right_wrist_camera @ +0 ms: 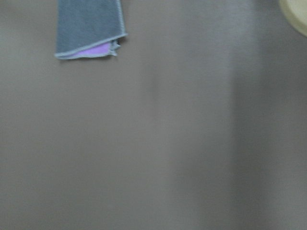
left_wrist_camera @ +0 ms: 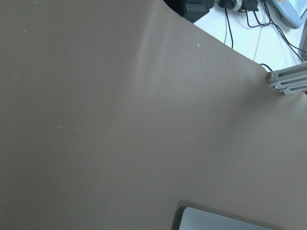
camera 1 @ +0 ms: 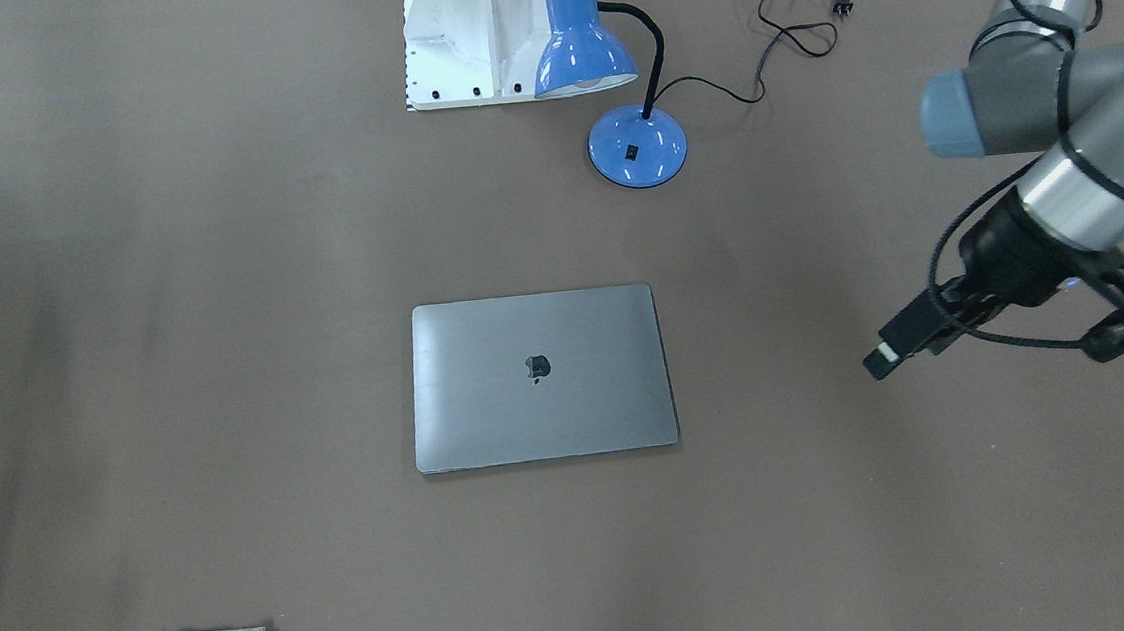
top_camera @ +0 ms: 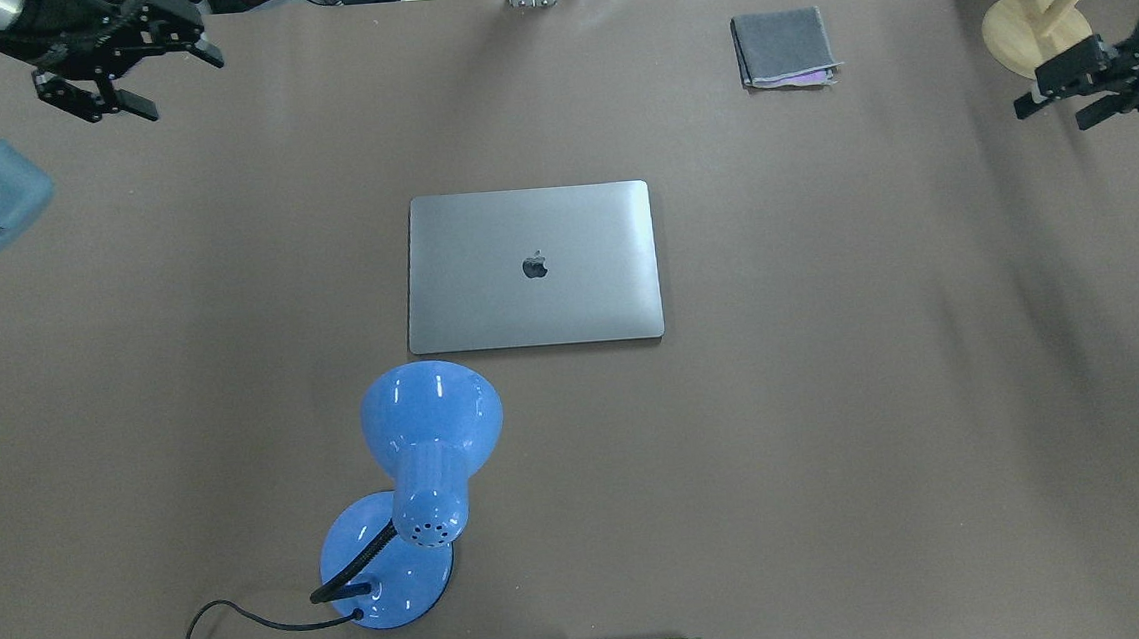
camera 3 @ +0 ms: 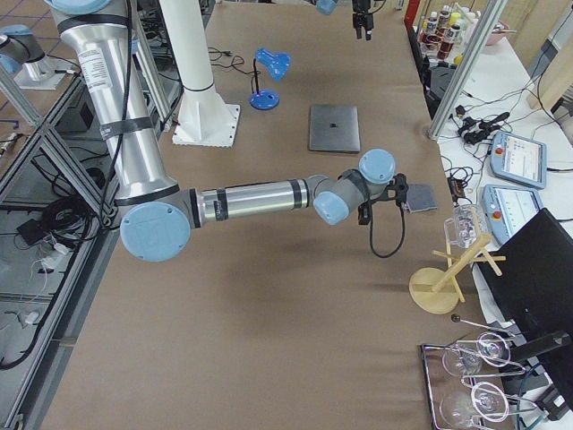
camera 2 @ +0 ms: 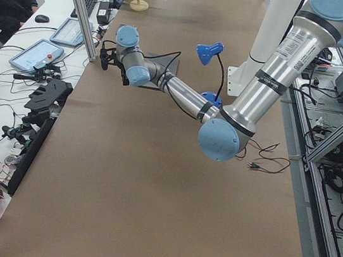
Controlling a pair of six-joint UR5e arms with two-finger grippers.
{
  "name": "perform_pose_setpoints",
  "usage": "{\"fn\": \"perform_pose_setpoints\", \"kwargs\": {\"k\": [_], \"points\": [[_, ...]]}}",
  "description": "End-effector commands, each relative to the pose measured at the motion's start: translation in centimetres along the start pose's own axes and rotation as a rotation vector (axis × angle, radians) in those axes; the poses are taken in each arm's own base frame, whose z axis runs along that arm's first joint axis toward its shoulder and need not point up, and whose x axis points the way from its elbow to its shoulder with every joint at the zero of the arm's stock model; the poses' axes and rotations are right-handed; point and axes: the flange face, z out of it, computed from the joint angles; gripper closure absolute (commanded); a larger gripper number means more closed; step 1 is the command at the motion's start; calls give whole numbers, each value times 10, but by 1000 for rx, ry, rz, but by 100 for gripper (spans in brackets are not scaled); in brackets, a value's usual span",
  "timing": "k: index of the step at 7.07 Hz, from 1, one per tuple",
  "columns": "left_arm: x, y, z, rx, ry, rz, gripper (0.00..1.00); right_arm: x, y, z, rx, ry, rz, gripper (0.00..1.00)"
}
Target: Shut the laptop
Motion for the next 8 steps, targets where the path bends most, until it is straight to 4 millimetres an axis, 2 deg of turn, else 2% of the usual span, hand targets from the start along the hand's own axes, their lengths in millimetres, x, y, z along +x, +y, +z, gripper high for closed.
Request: {"fn": "perform_pose_setpoints", "kwargs": {"k": [1,2,3,4,5,6,7,8], "points": [[-70,-29,-52,47,-18,83,2,113,24,-31,-74,295,-185,0],[-113,-45,-75,70,-64,162,1,129,12,-62,-129,376,-217,0],[-146,-63,-98,62,-145,212,1,124,-2,-89,-147,409,-216,0],[-191,-73,-115,28,-240,273,2,113,-4,-97,-174,403,-201,0],[-253,-69,-113,-12,-371,315,1,108,-4,-99,-182,378,-187,0],[-333,-41,-107,-61,-465,346,2,101,2,-99,-176,325,-186,0],[-347,-32,-108,-75,-454,342,1,103,12,-92,-187,255,-162,0],[-344,-24,-106,-109,-380,321,1,106,22,-90,-187,199,-144,0]]}}
